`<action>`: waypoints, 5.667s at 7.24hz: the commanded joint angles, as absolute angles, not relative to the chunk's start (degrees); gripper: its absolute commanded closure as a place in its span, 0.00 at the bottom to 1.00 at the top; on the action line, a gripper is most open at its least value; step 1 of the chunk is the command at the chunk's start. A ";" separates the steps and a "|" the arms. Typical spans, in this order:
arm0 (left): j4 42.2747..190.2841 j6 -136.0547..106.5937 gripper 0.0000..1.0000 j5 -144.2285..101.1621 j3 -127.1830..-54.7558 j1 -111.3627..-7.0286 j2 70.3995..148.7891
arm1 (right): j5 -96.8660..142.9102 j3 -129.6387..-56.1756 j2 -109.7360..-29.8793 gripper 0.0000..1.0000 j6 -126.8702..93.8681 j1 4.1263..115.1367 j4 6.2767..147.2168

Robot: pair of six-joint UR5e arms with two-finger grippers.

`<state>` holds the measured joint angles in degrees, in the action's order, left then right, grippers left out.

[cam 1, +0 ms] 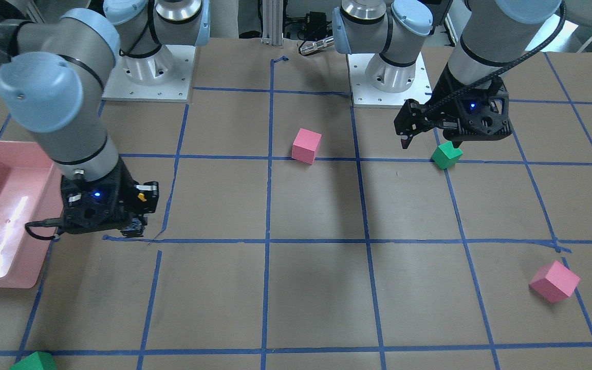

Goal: Align button upright
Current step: 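Lift the button switch out of the tray and carry it toward the table center, then lower the button switch onto the table and open the right gripper, then raise the right gripper away while the left gripper reaches toward the switch, then close the left gripper on the black body of the lying switch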

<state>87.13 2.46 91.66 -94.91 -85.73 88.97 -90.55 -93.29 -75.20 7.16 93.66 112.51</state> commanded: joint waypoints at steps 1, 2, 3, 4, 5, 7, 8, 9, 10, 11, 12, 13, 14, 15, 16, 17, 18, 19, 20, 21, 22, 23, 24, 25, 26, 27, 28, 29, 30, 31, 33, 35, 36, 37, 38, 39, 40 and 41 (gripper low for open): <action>87.10 2.46 0.00 91.58 -94.92 -85.69 88.77 | -88.78 -93.34 -69.81 1.00 -8.45 105.25 120.63; 87.19 2.46 0.00 91.67 -95.01 -85.69 88.77 | -87.29 -93.51 -66.83 1.00 -8.87 107.73 123.54; 87.19 2.46 0.00 91.67 -95.10 -85.78 88.77 | -86.84 -93.60 -64.19 1.00 -9.22 109.49 126.01; 87.19 2.46 0.00 91.76 -95.10 -85.78 88.77 | -86.84 -93.43 -60.16 1.00 -9.40 111.51 130.39; 87.19 2.46 0.00 91.84 -95.10 -85.78 88.77 | -86.75 -93.51 -58.29 1.00 -9.32 111.88 132.87; 87.19 2.46 0.00 91.67 -95.10 -85.78 88.77 | -86.40 -93.69 -57.31 1.00 -9.32 111.88 133.33; 87.10 2.46 0.00 91.58 -95.10 -85.78 88.86 | -86.40 -93.78 -57.22 0.98 -8.97 111.88 133.33; 87.10 2.46 0.00 91.58 -95.18 -85.87 88.86 | -86.48 -93.95 -57.22 0.77 -8.79 111.88 133.33; 87.19 2.37 0.00 91.23 -94.66 -85.87 88.60 | -86.40 -94.48 -57.22 0.50 -8.79 111.88 133.33; 87.19 2.37 0.00 91.40 -94.83 -85.96 88.59 | -86.40 -94.48 -57.56 0.23 -8.70 111.88 133.33; 87.19 2.20 0.00 91.93 -94.49 -85.96 88.59 | -86.22 -93.96 -58.00 0.06 -8.61 111.80 133.50; 87.10 2.28 0.00 92.19 -94.22 -85.87 88.59 | -86.39 -93.43 -59.23 0.02 -7.48 111.80 133.07; 86.66 2.29 0.00 92.20 -93.70 -85.87 88.68 | -86.57 -92.64 -62.28 0.00 -5.03 110.40 131.07; 86.66 2.29 0.00 92.28 -93.87 -85.52 88.94 | -86.57 -92.46 -66.14 0.00 -0.92 106.56 124.87; 86.31 2.29 0.00 92.11 -93.78 -85.43 89.38 | -86.57 -92.20 -69.84 0.00 4.25 100.78 120.54; 86.05 2.46 0.00 92.02 -94.56 -85.43 89.82 | -86.57 -92.02 -74.83 0.00 8.74 95.24 112.75; 84.83 2.03 0.00 91.67 -95.27 -85.60 90.69 | -87.27 -91.85 -79.32 0.00 11.31 90.14 104.93; 80.99 1.85 0.00 91.50 -96.67 -86.30 91.57 | -87.36 -90.37 -83.72 0.00 12.03 88.00 100.16; 72.77 1.67 0.00 91.49 -100.51 -88.74 92.63 | -87.19 -87.57 -86.20 0.00 11.95 87.89 95.06; 59.72 1.06 0.00 91.49 -106.03 -92.95 94.29 | -86.67 -82.93 -87.26 0.00 11.61 88.06 89.44; 51.76 -1.03 0.00 90.97 -109.65 -95.42 95.96 | -86.14 -79.84 -87.36 0.00 11.34 88.33 85.30; 50.55 -6.01 0.00 88.88 -110.56 -97.54 97.37 | -85.35 -79.81 -87.36 0.00 10.64 90.33 84.91; 47.75 -12.07 0.00 87.55 -111.44 -99.82 99.73 | -86.39 -79.72 -87.19 0.00 8.63 92.70 84.99; 40.15 -12.39 0.00 87.54 -113.19 -101.32 102.28 | -86.40 -80.24 -86.84 0.00 8.79 92.72 84.99; 35.64 -12.39 0.00 87.54 -113.90 -102.47 105.09 | -86.48 -81.11 -86.57 0.00 9.66 92.55 84.90; 33.07 -12.74 0.00 88.15 -113.82 -104.74 107.38 | -86.40 -82.34 -86.75 0.00 9.67 92.55 85.60; 30.96 -13.27 0.00 88.15 -113.82 -105.81 109.49 | -86.31 -82.70 -86.75 0.00 9.84 92.55 85.78; 28.94 -13.36 0.00 88.15 -113.82 -105.99 111.25 | -86.22 -83.23 -86.75 0.00 9.76 92.55 85.78; 26.22 -14.58 0.00 87.63 -113.82 -106.08 112.92 | -86.13 -83.75 -86.75 0.00 9.76 92.55 85.78; 24.71 -15.02 0.00 87.54 -113.56 -106.61 114.51 | -86.05 -83.93 -86.75 0.00 9.84 92.55 85.78; 21.81 -18.26 0.00 87.54 -113.47 -108.62 116.80 | -85.87 -83.94 -86.66 0.00 9.76 92.55 85.87; 21.80 -19.16 0.05 87.54 -112.68 -109.25 117.77 | -86.04 -84.02 -86.66 0.00 9.84 92.55 85.87; 21.80 -19.16 0.14 87.45 -112.33 -109.25 118.12 | -85.96 -84.46 -86.75 0.00 9.84 92.55 85.87; 21.80 -19.94 0.23 87.19 -112.32 -109.34 118.21 | -85.87 -84.72 -86.84 0.00 9.84 92.55 85.96; 21.97 -21.34 0.38 85.88 -112.32 -109.60 118.30 | -85.87 -84.73 -86.84 0.00 9.84 92.55 85.96; 22.06 -21.44 0.64 85.78 -112.32 -109.60 118.39 | -86.13 -84.81 -86.92 0.00 10.28 92.46 85.96; 22.15 -21.71 0.98 85.78 -112.32 -109.60 118.91 | -86.05 -84.90 -86.92 0.00 10.98 92.55 86.04; 22.76 -23.19 1.00 85.69 -112.15 -109.60 119.00 | -86.04 -84.99 -86.84 0.00 11.07 92.55 85.96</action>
<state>22.19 -21.87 85.84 -112.24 -109.56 118.70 -86.04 -84.88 -86.89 10.72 92.52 85.99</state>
